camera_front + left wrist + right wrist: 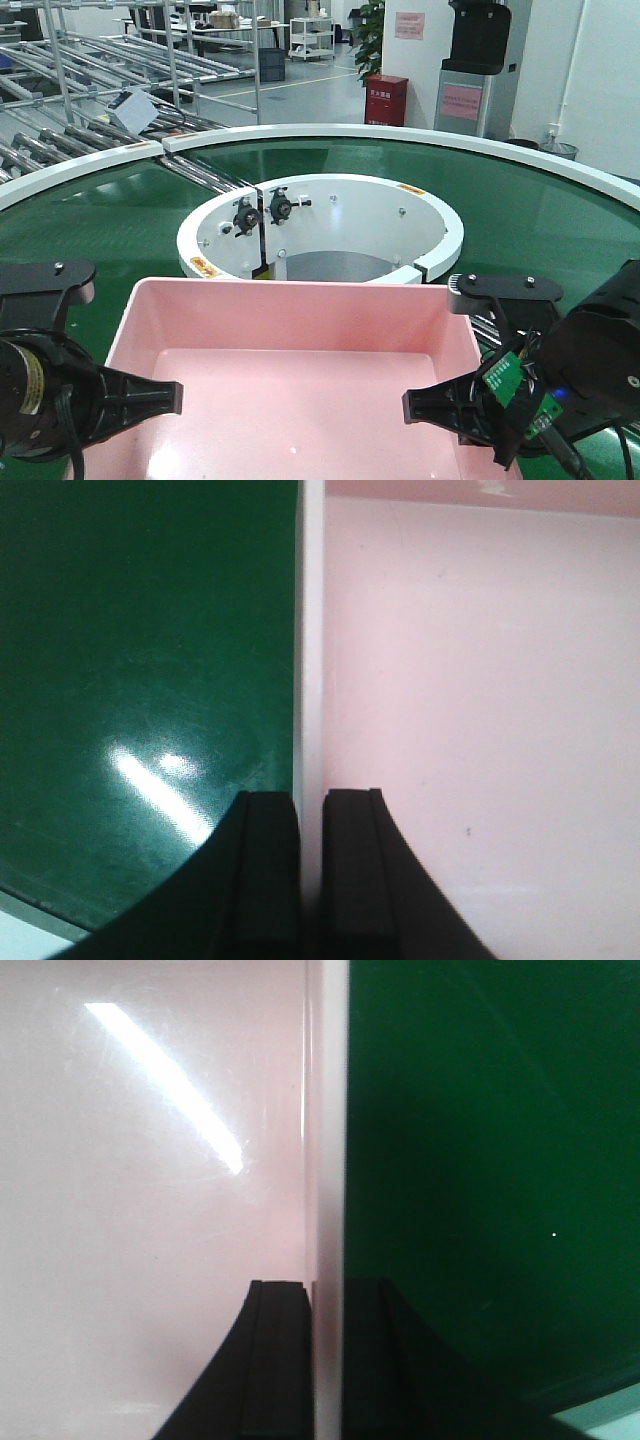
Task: Grab pink bin and stack on right shelf
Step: 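Lift the pink bin with both grippers and pull it toward the robot, then hold the pink bin with both grippers while turning away from the conveyor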
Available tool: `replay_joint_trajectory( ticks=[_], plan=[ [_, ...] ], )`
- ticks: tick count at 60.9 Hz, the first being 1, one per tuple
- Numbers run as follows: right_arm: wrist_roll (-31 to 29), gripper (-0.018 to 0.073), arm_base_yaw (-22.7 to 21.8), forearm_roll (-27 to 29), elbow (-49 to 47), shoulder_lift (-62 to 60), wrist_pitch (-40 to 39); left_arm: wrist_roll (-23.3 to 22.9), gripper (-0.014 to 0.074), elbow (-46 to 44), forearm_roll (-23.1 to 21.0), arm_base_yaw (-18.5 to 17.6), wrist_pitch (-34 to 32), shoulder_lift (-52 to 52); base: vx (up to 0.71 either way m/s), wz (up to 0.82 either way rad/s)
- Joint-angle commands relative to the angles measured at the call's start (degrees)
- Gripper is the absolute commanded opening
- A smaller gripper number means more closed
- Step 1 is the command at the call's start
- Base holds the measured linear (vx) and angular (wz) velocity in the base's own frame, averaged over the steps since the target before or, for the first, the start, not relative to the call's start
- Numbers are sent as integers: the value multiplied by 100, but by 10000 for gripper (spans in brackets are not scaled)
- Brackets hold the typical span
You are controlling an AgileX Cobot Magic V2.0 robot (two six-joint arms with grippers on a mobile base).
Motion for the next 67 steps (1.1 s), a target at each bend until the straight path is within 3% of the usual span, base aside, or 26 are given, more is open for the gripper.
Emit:
replay_joint_trajectory(
  ticks=[1, 67],
  plan=[
    [-23, -3, -39, -400, -148, -206, -151, -73, 111, -163, 369, -21, -197, -208, 0, 0],
    [-38, -3, -39, -404, -148, -199, -175, -73, 111, -163, 369, -21, -197, -208, -2, -3]
  ],
)
